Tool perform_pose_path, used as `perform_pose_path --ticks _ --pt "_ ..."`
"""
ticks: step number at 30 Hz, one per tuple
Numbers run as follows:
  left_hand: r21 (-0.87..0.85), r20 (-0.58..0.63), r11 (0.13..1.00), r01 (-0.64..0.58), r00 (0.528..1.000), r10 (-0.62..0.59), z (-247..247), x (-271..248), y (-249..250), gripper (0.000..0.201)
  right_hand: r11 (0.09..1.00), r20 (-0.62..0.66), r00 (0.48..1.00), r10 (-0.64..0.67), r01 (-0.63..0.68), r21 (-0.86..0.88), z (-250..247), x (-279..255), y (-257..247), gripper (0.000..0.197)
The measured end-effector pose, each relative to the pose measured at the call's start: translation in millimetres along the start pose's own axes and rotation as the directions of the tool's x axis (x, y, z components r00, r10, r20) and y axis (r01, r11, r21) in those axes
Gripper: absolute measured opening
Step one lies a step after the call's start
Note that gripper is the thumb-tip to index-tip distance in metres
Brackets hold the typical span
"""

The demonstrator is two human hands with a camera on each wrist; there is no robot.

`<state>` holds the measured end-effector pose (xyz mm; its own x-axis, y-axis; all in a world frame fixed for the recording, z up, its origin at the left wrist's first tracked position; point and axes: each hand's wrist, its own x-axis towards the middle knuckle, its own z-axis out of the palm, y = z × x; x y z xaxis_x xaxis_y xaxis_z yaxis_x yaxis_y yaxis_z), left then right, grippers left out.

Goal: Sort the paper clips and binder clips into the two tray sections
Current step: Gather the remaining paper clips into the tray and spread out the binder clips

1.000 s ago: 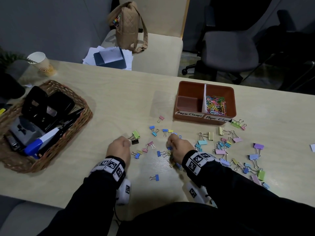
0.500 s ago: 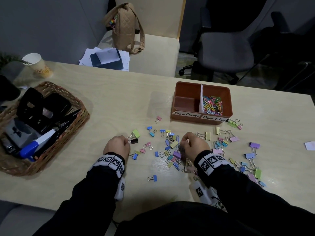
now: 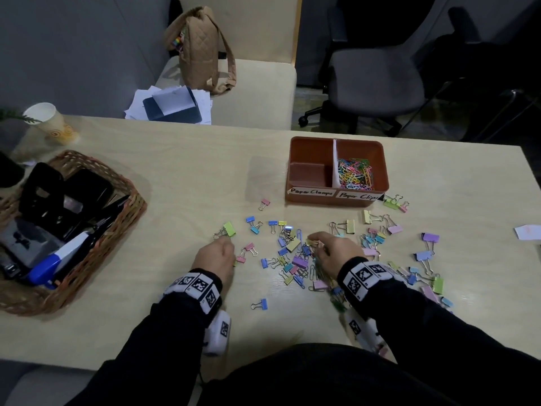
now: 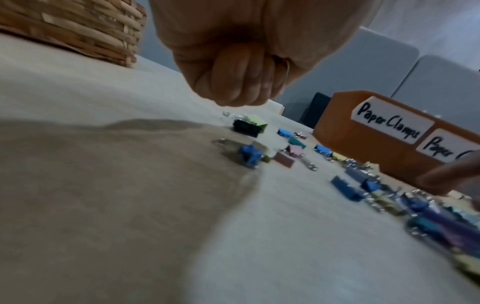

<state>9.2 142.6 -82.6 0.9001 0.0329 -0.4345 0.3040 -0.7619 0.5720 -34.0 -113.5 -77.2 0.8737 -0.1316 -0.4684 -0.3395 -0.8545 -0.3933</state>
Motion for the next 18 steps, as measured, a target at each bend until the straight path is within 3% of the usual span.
perform_pose_path --ticks 4,7,9,14,18 --pt "-0.200 0.014 0.980 -0.018 1.000 0.022 12 -6 12 0.034 0.997 0.057 0.997 -0.059 0.061 -0.042 -4 10 -13 0.028" --pt "-0.321 0.054 0.947 -0.001 0.998 0.019 18 -9 18 0.033 0.995 -0.007 1.000 -0.025 0.024 -0.094 -7 18 -18 0.024" --pt "-0.334 0.092 0.943 0.010 0.995 0.022 23 -11 20 0.033 0.988 -0.010 0.999 0.034 -0.035 -0.151 -10 26 -21 0.022" --pt "-0.361 0.148 0.931 0.044 0.989 0.011 28 -13 31 0.032 0.959 0.060 0.995 0.076 -0.057 -0.279 -5 38 -33 0.044" --pt "-0.344 0.170 0.939 0.015 0.984 0.047 23 -9 42 0.031 0.965 0.053 0.995 0.081 -0.065 -0.252 0 43 -43 0.027"
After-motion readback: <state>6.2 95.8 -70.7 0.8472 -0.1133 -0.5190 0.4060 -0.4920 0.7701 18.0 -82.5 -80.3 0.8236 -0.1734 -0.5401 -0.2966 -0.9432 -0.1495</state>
